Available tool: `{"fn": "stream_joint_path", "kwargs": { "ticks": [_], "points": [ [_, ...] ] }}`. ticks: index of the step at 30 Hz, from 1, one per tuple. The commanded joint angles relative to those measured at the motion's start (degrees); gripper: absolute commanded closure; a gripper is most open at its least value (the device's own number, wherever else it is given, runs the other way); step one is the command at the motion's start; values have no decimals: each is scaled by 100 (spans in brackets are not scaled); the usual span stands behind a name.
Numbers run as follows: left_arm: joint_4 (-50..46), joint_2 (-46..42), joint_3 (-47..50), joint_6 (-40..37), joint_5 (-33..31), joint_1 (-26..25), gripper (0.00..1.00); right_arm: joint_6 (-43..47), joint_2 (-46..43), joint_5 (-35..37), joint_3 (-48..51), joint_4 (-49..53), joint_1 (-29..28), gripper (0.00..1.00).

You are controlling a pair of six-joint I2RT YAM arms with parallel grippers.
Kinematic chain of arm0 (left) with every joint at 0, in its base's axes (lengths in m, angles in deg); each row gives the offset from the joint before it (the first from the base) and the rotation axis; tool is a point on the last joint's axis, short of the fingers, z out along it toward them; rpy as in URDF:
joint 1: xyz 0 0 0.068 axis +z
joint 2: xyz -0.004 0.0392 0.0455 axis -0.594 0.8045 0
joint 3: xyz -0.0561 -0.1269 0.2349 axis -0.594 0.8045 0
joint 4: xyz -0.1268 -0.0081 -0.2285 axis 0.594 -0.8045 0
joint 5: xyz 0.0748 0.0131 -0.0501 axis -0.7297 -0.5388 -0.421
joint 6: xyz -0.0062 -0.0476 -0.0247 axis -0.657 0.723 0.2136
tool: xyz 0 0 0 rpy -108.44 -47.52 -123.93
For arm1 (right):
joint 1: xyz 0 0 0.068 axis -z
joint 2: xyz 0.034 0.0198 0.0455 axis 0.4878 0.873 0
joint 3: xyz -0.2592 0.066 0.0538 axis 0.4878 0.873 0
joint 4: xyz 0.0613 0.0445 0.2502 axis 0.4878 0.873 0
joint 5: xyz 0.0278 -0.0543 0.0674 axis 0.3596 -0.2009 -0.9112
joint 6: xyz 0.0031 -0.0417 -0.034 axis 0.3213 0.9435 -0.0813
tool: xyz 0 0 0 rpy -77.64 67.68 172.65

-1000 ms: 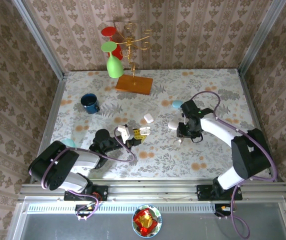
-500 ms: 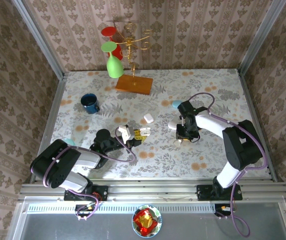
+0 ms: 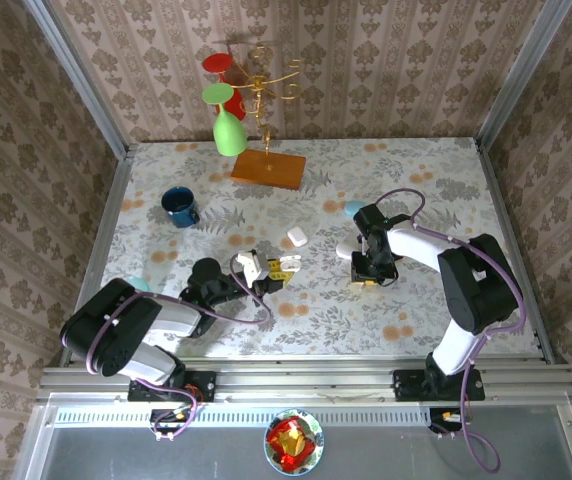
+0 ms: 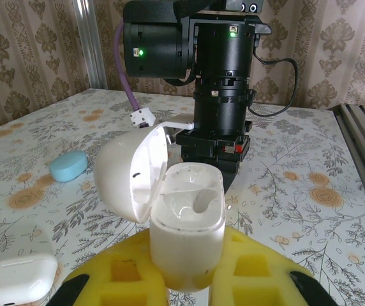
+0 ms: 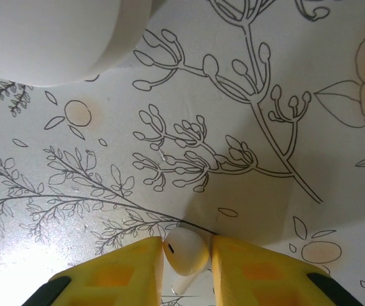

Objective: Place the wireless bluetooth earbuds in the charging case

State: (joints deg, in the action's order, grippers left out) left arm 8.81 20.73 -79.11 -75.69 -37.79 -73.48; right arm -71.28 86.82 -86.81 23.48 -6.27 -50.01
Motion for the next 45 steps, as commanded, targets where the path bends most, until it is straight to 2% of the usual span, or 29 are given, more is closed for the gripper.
{"fn": "stream_joint_path", "kwargs": {
  "ticks": [1,8,20,33,45],
  "points": [
    [149,10,-74,-81,97,4,96,53,115,-104,-73,20,13,73],
    [149,16,-82,-65,123,-4,96,27,18,-150,-60,-19,16,70],
    [149,10,-96,-26,192,1,95,17,-59,-212,36,-155,20,71],
    [149,-12,-98,-21,180,-16,95,-1,-57,-139,112,-196,17,77],
    [136,-16,-65,-105,37,-21,95,386,-712,-204,217,-557,-105,86]
  ]
}}
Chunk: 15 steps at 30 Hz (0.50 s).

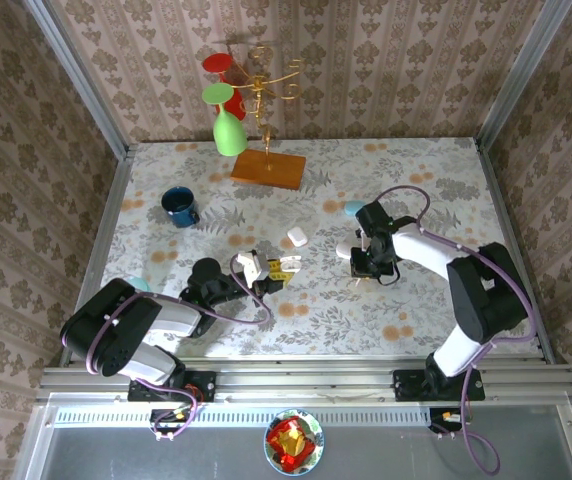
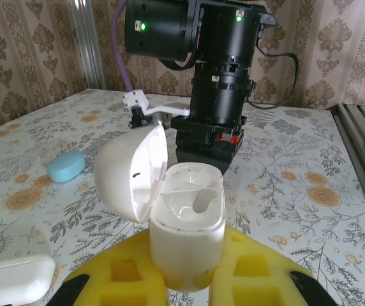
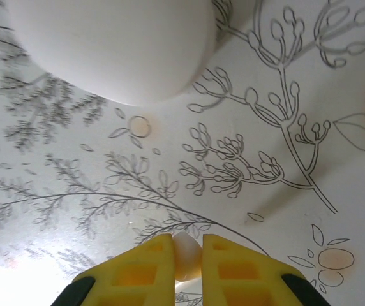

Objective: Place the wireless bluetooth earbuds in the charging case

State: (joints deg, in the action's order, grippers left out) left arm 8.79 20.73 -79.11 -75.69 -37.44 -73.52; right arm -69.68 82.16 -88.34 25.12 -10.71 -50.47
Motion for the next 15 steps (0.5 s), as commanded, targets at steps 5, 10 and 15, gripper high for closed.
{"fn": "stream_joint_path", "kwargs": {
  "ticks": [5,10,15],
  "points": [
    [143,25,-73,-106,-25,-11,95,550,-781,150,145,-548,-332,86],
    [144,47,-83,-98,-16,-18,95,1023,-1470,451,440,-1270,-670,83],
    [143,74,-83,-88,-45,-3,95,1298,-2125,594,800,-2058,-1038,83]
  ]
}}
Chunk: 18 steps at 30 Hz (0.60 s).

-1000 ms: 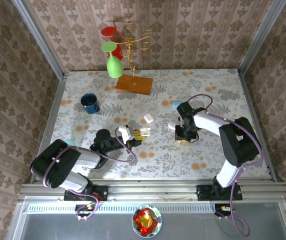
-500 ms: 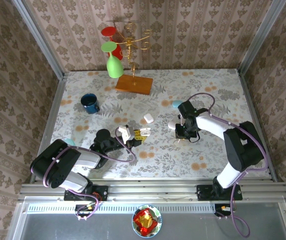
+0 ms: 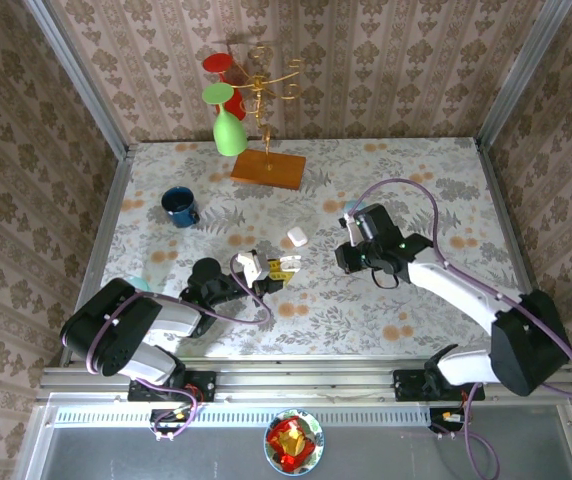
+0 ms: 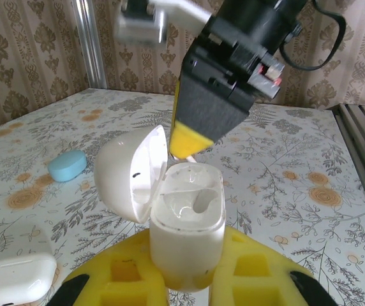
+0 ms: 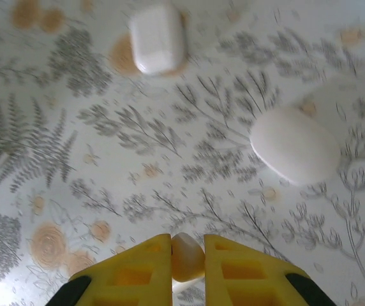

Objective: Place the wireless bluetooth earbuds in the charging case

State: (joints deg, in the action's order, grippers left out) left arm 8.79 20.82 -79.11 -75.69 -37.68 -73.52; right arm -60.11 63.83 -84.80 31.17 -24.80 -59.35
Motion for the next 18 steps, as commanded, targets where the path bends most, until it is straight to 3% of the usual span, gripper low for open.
{"fn": "stream_joint_path", "kwargs": {
  "ticks": [1,11,18],
  "points": [
    [143,72,-91,-79,-20,-4,95,383,-406,265,234,-768,-240,83],
    [143,94,-98,-45,-32,-7,95,812,-1057,135,161,-1246,-1007,83],
    [143,88,-151,79,55,-10,95,943,-990,-112,-4,-1447,-1430,83]
  ]
}}
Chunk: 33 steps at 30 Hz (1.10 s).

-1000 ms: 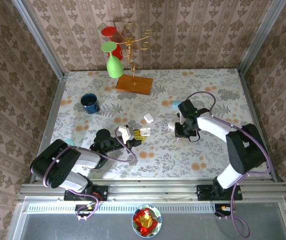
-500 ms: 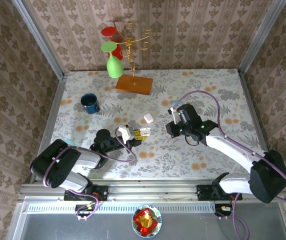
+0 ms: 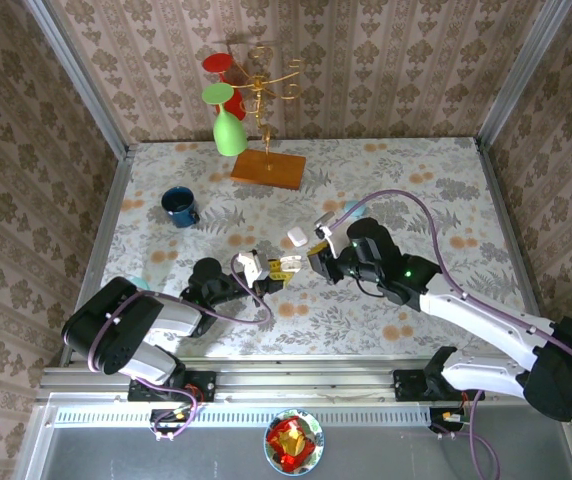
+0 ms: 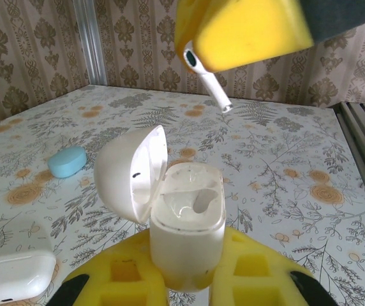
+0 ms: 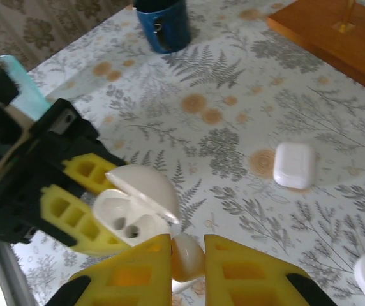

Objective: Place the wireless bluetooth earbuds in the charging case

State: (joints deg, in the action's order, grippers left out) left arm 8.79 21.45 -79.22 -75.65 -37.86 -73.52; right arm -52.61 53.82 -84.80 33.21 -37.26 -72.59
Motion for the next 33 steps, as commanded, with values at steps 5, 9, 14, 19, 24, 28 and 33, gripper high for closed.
{"fn": "stream_joint_path", "kwargs": {
  "ticks": [5,9,14,19,24,28,33],
  "points": [
    [153,3,-159,180,119,-9,95,248,288,-136,-401,-324,-264,83],
    [152,-50,-169,242,164,-6,95,265,452,-171,-480,-407,-292,83],
    [154,-114,-177,367,164,-2,95,264,591,-178,-510,-469,-323,83],
    [147,-165,-212,439,292,-10,94,213,683,-165,-459,-566,-323,84],
    [148,-238,-203,469,271,-4,93,182,749,-200,-413,-618,-331,84],
    [142,-266,-208,577,195,-5,94,173,763,-224,-375,-617,-330,84],
    [143,-307,-272,837,73,0,94,175,769,-277,-274,-671,-329,84]
  ]
}}
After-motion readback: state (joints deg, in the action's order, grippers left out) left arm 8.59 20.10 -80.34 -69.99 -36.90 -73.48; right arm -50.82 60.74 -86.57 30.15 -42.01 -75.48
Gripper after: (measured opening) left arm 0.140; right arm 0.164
